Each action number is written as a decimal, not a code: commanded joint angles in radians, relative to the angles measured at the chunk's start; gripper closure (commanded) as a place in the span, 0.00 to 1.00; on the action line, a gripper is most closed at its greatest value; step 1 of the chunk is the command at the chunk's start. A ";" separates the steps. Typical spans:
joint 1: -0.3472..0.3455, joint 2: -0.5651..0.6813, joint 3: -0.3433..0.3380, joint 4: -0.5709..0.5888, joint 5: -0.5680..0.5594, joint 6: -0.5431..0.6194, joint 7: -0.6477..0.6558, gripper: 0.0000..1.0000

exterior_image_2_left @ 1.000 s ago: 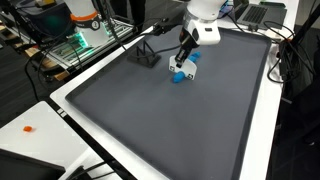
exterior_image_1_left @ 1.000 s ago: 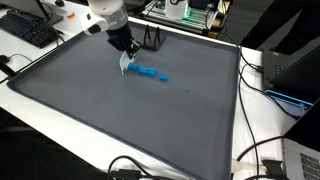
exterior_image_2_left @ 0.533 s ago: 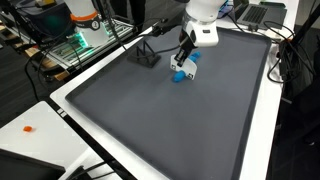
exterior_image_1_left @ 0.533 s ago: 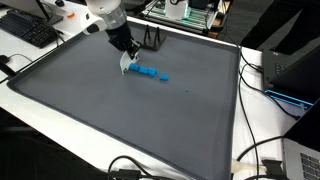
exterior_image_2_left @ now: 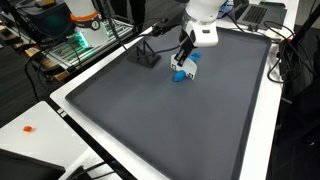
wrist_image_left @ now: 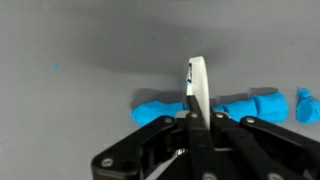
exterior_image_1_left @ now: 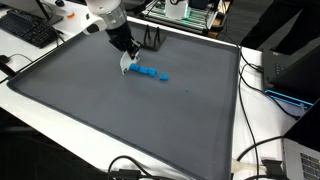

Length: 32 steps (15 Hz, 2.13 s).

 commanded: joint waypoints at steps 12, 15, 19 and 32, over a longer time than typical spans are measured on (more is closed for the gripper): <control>-0.016 -0.007 0.011 -0.039 0.031 -0.077 0.004 0.99; -0.017 -0.009 0.013 -0.051 0.036 -0.081 0.003 0.99; -0.019 -0.016 0.014 -0.069 0.038 -0.077 0.000 0.99; -0.026 -0.066 0.018 -0.077 0.054 -0.096 -0.010 0.99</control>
